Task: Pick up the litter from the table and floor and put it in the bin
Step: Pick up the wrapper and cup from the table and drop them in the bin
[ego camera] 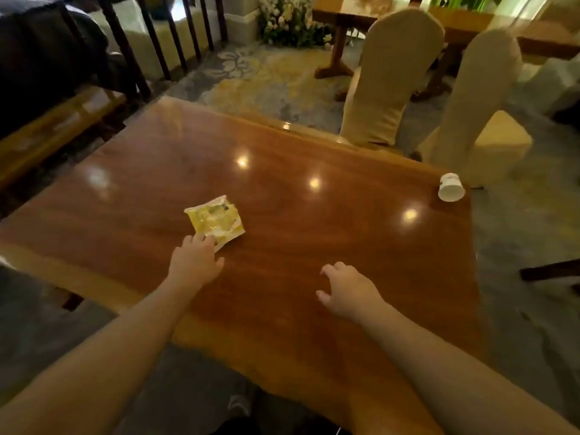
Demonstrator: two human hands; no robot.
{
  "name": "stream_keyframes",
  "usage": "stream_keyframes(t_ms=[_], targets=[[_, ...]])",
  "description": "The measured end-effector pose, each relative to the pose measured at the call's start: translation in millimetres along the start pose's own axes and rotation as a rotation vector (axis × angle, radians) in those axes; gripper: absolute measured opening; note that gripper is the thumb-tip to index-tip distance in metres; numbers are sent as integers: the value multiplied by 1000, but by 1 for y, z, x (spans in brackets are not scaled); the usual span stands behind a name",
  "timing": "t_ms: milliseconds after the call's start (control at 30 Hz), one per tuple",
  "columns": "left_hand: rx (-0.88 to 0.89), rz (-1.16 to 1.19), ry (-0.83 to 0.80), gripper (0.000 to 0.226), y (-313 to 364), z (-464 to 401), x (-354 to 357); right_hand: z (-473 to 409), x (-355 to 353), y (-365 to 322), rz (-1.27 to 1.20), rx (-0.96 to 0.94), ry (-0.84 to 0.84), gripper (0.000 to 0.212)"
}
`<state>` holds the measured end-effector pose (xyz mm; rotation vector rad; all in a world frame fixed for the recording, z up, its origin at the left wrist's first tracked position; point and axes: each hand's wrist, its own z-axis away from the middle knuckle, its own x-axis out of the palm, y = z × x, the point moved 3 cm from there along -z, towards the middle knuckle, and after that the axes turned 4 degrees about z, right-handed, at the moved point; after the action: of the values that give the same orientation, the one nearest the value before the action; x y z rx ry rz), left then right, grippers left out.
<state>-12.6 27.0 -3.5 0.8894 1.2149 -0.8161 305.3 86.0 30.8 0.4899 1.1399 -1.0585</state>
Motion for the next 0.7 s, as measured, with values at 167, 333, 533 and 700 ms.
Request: stream_keyframes(t_ms=[167,333,533,700], targets=[[57,-49,-55,57,-10,-53,31,-71,29,-6,19,153,-131,75],[89,-12,-95,54,-33,-82,50,-127,51,-4,2,293,-150,101],[188,133,-16,25,-35,-88,51,-146,61,3,-25,330,-229,103],[250,200,-21,29,4,-95,34,-145,55,7,-71,289,-244,102]])
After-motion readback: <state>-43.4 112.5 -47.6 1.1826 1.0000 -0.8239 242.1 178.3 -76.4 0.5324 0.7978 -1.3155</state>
